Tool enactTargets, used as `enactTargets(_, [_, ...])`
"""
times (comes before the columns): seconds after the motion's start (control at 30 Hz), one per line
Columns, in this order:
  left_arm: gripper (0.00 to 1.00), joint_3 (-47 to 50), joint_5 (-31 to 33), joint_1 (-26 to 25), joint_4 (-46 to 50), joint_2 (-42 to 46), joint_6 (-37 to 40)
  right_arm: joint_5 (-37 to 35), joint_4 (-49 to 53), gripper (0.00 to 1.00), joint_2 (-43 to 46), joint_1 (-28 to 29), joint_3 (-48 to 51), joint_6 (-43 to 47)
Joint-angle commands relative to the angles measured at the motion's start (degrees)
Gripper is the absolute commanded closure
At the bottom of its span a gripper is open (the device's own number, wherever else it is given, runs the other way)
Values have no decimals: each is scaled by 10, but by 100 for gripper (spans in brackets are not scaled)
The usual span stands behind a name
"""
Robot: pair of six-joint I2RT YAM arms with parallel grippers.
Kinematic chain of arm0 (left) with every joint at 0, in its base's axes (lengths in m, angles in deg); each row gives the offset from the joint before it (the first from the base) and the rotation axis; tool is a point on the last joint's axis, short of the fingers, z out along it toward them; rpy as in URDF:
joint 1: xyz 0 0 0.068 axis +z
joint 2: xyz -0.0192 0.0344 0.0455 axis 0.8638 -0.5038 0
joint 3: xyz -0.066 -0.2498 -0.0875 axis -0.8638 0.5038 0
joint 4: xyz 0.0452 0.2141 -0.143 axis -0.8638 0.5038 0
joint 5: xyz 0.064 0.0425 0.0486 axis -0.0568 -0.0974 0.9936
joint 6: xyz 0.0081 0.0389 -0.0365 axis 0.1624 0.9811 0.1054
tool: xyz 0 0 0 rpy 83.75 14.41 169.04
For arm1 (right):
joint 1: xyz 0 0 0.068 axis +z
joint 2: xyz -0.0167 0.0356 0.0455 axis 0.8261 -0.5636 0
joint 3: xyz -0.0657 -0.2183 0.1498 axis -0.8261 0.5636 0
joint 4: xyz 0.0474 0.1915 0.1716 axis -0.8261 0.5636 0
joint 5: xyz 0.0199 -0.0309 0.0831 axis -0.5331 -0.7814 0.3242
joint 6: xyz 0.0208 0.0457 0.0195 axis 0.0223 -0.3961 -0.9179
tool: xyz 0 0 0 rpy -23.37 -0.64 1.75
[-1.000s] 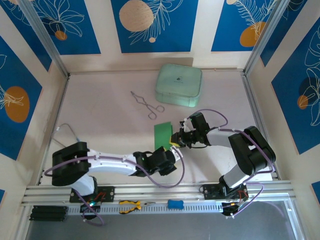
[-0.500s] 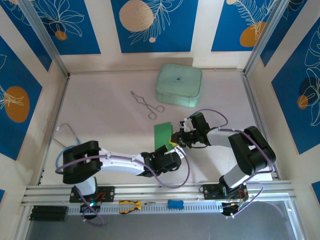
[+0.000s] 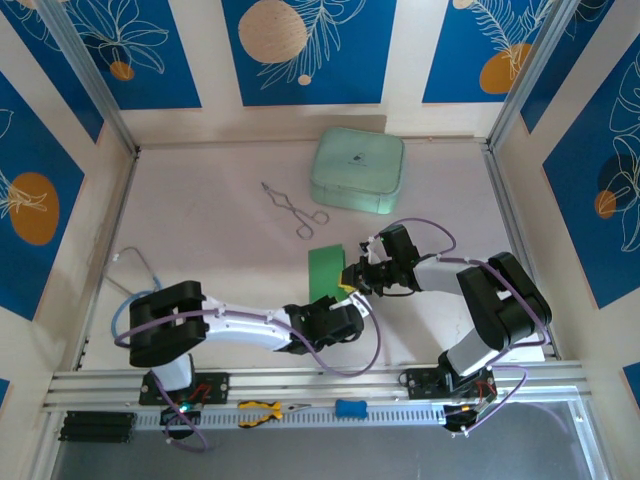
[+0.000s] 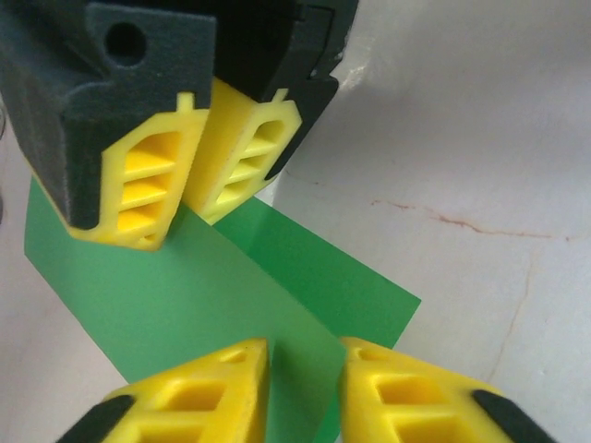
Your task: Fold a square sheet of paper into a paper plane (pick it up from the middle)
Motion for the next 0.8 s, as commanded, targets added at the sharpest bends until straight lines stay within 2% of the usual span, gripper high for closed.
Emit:
enactTargets(0.0, [81, 3, 7, -3, -1, 15, -12, 8, 14, 81, 10, -4, -5, 8])
enactTargets(0.17, [94, 9, -9, 1, -5, 25, -29, -7, 21, 81, 21, -7, 0, 7])
enactTargets(0.3, [100, 16, -46, 17, -9, 42, -58, -51, 51, 79, 56, -16, 11, 2])
enactTargets(0.33, [100, 21, -66, 25, -12, 48, -71, -62, 59, 77, 67, -20, 15, -1])
enactTargets(0.57, [100, 77, -319, 123, -103, 98, -174, -116, 122, 66, 182, -56, 45, -14])
enactTargets(0.63, [100, 89, -364, 144, -125, 105, -197, -120, 140, 65, 212, -59, 50, -14])
enactTargets(0.77, [100, 102, -408, 167, -155, 109, -227, -90, 129, 69, 223, -44, 65, -34])
